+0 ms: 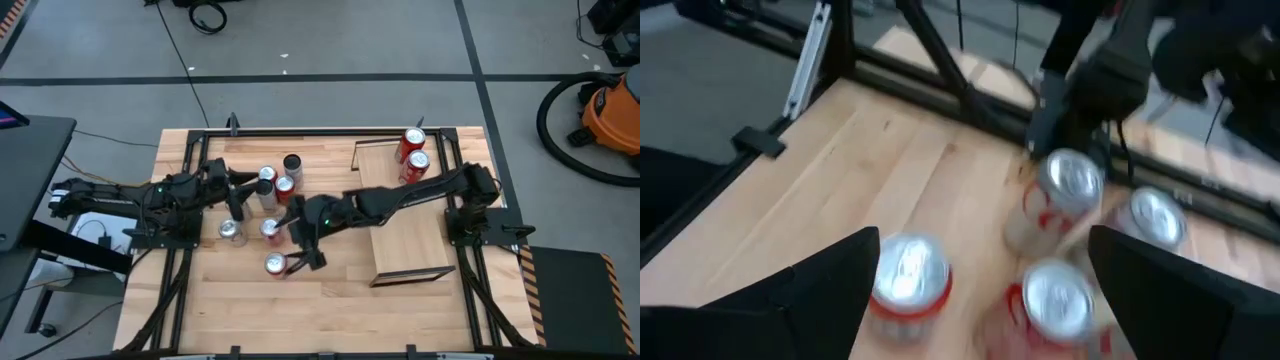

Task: Place canned beverage on shelf
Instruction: Put the bottom red soda can on the shelf

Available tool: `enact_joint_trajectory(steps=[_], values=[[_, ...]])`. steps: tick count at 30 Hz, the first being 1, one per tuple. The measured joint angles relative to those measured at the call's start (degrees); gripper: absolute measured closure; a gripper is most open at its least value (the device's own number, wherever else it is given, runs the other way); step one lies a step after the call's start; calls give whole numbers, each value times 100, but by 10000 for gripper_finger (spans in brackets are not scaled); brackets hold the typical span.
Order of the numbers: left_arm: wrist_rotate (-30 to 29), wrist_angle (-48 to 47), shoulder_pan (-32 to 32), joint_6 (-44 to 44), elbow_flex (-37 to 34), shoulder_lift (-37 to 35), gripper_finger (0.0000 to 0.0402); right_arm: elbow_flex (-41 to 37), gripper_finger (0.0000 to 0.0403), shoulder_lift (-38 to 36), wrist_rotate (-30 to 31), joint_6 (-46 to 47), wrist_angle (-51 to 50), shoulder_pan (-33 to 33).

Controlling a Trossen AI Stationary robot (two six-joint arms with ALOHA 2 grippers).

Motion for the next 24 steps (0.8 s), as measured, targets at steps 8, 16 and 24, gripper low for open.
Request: enact_joint_trajectory(steps=[8,16,24], values=[[-11,239,0,-669,-4,518,246,-863,63,-891,-48,-273,-251,18],[-401,617,0,-1090,-7,924,246,-2344,70,-1779,-20,-669,1044,-19],[-1167,1499,15,-1209,-9,1403,246,-3001,70,-2189,-934,-782,1080,-342]])
